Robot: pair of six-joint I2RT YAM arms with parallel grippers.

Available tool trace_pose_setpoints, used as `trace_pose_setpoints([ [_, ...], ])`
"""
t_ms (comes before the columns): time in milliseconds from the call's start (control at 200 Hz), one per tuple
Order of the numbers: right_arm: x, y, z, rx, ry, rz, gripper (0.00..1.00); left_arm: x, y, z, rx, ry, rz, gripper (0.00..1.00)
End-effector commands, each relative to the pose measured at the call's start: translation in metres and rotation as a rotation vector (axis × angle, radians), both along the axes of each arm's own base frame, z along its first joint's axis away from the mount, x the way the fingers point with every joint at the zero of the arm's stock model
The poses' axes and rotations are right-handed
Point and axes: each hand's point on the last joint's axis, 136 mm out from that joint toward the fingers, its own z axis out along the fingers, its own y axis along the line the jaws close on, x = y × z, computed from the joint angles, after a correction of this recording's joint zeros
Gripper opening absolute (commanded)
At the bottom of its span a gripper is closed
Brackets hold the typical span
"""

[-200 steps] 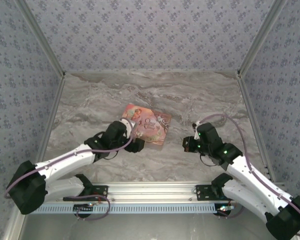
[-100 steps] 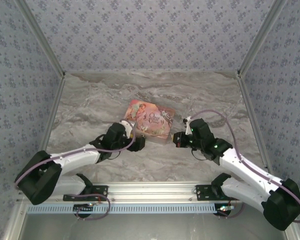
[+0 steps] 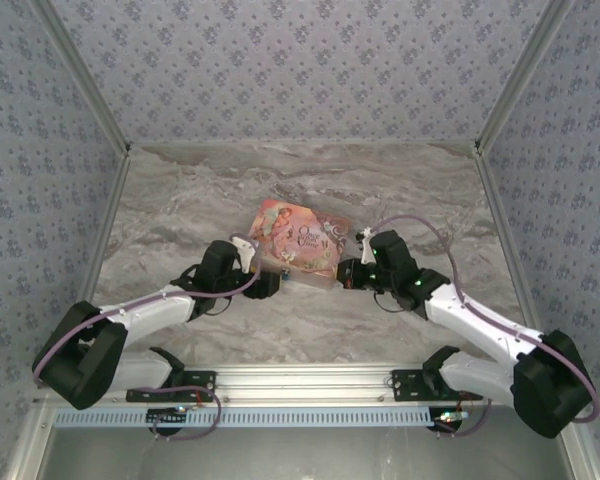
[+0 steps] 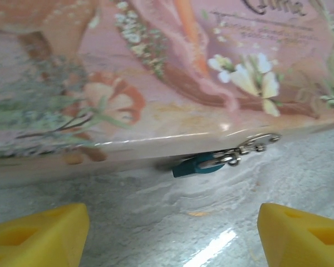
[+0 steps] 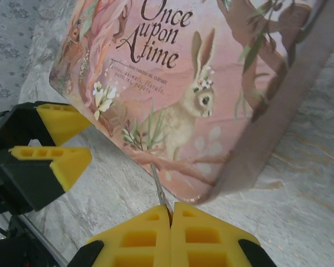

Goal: Unlock a padlock with a key

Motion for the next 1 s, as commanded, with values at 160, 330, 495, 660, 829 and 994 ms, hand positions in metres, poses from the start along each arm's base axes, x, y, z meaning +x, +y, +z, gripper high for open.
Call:
trace_pose_setpoints([
  [160, 0.033, 0.023, 0.022, 0.078, -0.049, 0.043, 0.0, -0.003, -0.016, 0.013, -0.084, -0.028, -0.077, 0.78],
  [330, 0.044, 0.022, 0.01, 0.049, -0.02, 0.027, 0.0, 0.013, -0.013, 0.01, -0.043, -0.033, -0.029, 0.77],
  [495, 0.044, 0.02, -0.012, 0.016, 0.035, 0.022, 0.0, 0.031, -0.013, 0.01, -0.065, -0.025, -0.013, 0.76],
  [660, 0.037, 0.011, -0.031, -0.018, 0.073, -0.006, 0.0, 0.045, -0.015, 0.015, -0.075, -0.043, -0.022, 0.76],
  [829, 0.028, 0.007, -0.05, -0.018, 0.116, -0.022, 0.0, 0.04, -0.018, 0.015, -0.095, -0.044, -0.052, 0.76],
  [994, 0.024, 0.007, -0.055, -0.015, 0.124, -0.023, 0.0, 0.024, -0.025, 0.011, -0.12, -0.03, -0.099, 0.76],
])
